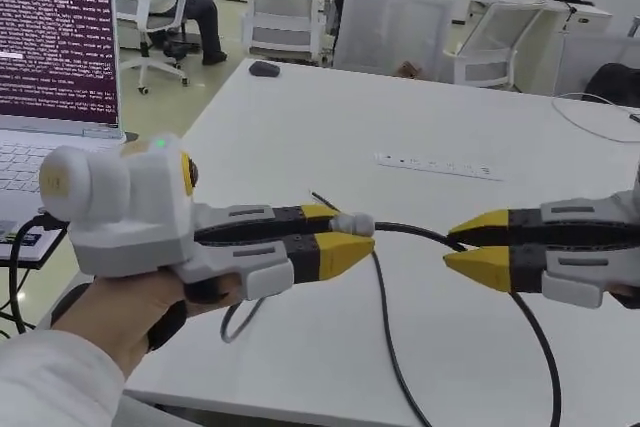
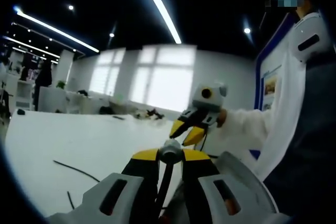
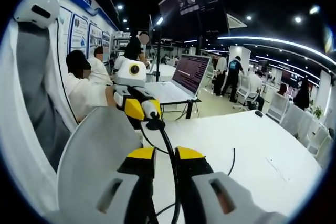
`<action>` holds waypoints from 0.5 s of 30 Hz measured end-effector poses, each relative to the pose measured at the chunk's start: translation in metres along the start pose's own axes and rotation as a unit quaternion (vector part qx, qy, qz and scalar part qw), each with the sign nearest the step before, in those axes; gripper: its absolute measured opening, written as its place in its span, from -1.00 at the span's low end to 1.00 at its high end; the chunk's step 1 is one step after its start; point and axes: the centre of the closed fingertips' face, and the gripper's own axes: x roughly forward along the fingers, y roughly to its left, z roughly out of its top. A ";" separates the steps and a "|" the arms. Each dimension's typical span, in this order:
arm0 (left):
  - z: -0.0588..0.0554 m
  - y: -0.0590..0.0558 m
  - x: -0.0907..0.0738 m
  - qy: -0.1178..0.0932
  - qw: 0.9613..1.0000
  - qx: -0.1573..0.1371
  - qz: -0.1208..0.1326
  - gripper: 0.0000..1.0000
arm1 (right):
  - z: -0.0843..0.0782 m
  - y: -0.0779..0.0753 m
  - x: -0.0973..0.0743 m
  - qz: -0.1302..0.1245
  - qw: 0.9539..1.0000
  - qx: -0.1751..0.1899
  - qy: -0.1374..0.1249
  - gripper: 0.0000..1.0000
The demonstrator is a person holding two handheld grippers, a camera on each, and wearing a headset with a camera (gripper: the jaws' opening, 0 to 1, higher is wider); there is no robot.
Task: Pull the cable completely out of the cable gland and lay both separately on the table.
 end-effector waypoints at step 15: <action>-0.005 -0.008 0.003 0.013 1.000 0.009 -0.016 -0.67 | 0.001 0.010 0.026 0.020 0.996 -0.080 0.035 -0.85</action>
